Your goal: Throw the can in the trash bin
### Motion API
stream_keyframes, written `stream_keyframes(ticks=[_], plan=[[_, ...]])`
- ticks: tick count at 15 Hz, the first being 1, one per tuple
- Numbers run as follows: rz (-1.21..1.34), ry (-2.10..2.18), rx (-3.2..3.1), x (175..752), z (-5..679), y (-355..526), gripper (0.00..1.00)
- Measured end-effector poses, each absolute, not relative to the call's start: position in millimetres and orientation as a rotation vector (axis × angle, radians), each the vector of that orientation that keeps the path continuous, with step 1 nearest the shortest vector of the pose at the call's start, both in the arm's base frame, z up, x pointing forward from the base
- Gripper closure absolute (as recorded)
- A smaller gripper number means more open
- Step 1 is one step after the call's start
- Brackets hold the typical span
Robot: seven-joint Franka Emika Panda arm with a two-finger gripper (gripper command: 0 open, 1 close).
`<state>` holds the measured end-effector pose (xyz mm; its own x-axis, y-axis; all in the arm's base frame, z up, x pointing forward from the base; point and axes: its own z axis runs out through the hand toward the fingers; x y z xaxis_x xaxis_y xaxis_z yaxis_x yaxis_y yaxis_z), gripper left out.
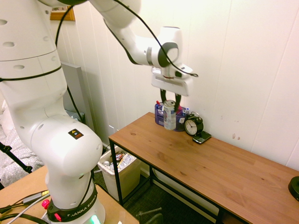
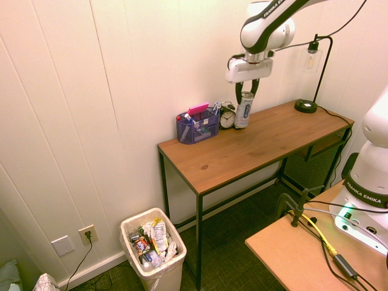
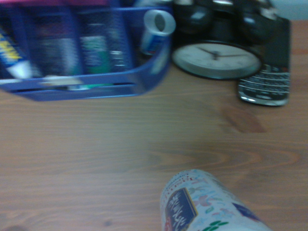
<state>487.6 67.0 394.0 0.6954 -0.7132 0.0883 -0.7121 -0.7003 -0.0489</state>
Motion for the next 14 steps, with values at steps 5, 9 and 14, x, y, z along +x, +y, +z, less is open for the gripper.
stream_keyframes(ticks=[5, 9, 14], plan=[[-0.243, 1.041, -3.027, 475, 422, 248, 1.00], [-0.194, 0.932, -3.139, 487, 365, 362, 1.00], [0.011, 0.832, -3.124, 507, 287, 431, 0.00]])
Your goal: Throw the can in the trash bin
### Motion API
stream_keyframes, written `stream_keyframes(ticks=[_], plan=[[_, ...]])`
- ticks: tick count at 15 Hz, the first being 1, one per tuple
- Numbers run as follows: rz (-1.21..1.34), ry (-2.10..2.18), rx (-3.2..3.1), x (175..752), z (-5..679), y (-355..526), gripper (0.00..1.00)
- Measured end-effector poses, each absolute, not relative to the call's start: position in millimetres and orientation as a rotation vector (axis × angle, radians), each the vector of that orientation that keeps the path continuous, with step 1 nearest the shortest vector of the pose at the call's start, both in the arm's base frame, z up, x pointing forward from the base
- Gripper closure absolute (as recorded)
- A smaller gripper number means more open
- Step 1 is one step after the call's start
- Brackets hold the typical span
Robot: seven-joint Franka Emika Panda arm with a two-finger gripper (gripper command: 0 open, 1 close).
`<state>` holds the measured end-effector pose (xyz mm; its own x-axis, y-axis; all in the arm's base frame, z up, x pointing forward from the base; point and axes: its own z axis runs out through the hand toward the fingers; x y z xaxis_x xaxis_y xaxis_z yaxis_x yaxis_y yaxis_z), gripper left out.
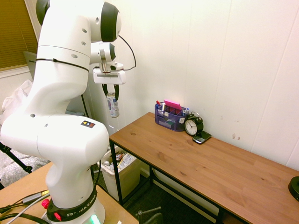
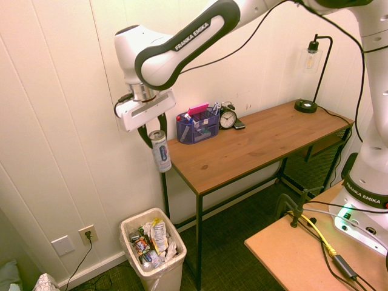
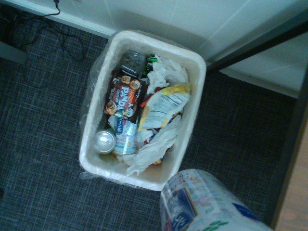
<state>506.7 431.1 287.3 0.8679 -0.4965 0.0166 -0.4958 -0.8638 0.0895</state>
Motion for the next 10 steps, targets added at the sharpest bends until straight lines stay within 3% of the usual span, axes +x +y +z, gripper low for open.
stream_keyframes(ticks=[10], plan=[[0.007, -0.815, 2.968, 527, 292, 414, 0.00]])
